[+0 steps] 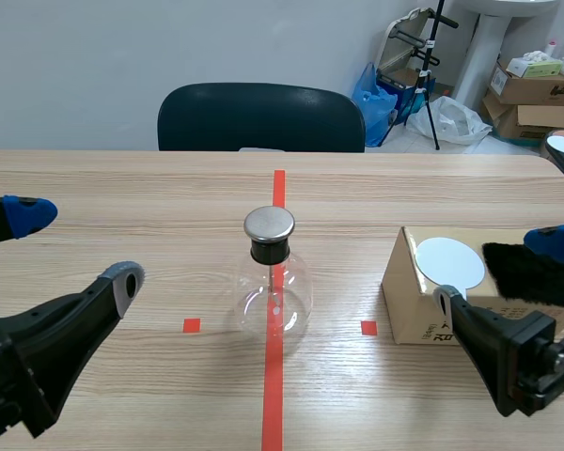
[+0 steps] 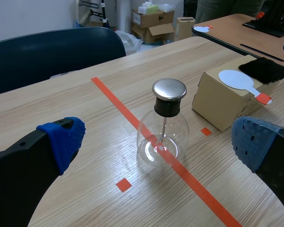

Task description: Do the electroscope experiment

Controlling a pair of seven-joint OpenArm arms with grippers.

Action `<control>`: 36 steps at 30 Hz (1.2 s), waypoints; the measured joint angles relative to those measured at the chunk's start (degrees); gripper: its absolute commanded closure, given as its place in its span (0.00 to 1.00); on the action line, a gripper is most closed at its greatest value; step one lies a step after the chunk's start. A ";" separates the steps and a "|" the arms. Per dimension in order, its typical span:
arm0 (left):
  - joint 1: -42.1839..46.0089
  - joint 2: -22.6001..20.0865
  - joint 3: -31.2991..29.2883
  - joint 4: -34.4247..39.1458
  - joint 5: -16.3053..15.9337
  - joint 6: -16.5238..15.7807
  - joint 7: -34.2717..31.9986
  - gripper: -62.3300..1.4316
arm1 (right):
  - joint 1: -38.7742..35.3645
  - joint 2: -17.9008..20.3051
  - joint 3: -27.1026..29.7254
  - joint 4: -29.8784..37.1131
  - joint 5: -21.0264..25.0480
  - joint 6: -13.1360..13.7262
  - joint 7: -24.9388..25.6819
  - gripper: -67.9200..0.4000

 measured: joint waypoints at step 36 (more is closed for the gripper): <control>0.00 0.00 0.00 0.00 0.00 0.00 0.00 0.00 | 0.00 0.00 0.00 0.00 -1.03 0.00 -0.02 0.00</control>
